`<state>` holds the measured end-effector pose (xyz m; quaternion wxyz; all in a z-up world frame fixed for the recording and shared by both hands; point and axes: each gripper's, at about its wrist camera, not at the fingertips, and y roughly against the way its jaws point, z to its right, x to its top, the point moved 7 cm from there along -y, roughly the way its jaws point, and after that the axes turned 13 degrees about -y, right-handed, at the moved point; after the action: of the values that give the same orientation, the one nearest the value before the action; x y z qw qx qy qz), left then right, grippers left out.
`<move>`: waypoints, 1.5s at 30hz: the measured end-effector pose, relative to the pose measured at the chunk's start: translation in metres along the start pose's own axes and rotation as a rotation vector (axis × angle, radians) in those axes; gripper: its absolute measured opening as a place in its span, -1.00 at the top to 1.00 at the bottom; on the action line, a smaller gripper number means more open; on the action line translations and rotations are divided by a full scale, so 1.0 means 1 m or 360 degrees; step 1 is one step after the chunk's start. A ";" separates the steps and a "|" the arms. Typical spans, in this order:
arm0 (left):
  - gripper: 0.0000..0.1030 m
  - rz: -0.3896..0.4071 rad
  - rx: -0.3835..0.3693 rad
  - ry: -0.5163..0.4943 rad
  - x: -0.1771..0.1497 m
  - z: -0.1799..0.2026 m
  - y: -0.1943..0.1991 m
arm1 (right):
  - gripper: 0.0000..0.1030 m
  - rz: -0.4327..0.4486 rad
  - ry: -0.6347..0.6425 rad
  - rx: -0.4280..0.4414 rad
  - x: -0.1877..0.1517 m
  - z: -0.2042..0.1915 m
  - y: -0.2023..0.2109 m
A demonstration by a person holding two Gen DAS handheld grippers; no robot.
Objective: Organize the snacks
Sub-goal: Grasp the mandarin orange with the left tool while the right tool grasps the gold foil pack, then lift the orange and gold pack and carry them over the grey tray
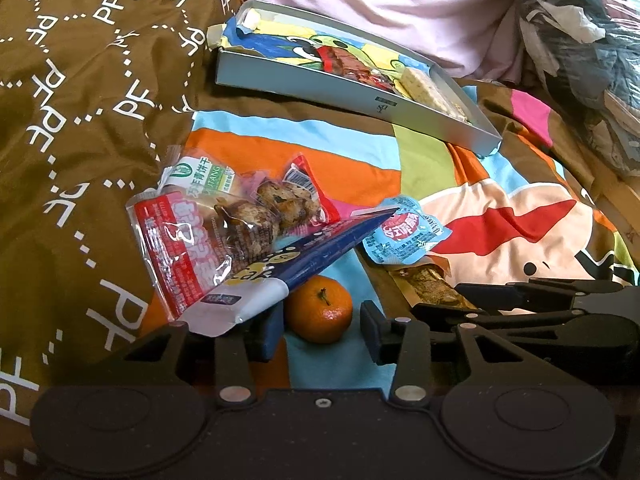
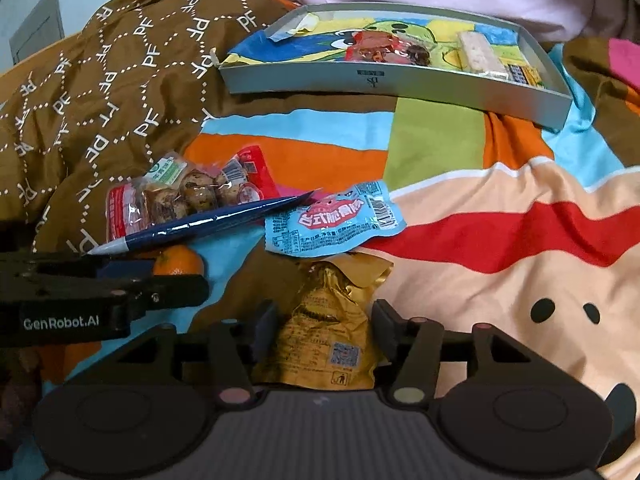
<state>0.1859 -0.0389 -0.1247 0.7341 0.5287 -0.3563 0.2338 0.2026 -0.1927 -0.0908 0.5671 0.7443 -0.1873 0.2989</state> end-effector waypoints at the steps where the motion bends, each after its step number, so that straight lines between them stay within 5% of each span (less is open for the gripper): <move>1: 0.18 0.0001 -0.0001 -0.0002 0.000 0.000 0.000 | -0.09 -0.0002 0.0008 -0.0006 -0.001 -0.001 0.000; 7: 0.25 -0.0001 -0.0017 -0.0029 0.000 0.003 -0.001 | 0.11 0.0005 0.0116 -0.0037 -0.007 -0.011 0.002; 17: 0.27 -0.0001 -0.0045 -0.0084 0.002 0.009 0.000 | 0.17 0.0050 0.0249 -0.0093 -0.011 -0.020 0.009; 26: 0.27 0.0009 -0.0029 -0.0101 0.007 0.016 0.002 | 0.17 0.0249 0.0632 -0.0368 -0.017 -0.029 0.020; 45: 0.27 0.0258 -0.0005 0.0053 0.065 0.052 0.024 | 0.15 0.0687 0.0318 -0.0463 0.034 0.023 0.088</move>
<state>0.1961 -0.0824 -0.0501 0.7194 0.4929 -0.3861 0.3005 0.1794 -0.2379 -0.0078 0.6068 0.5648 -0.3255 0.4547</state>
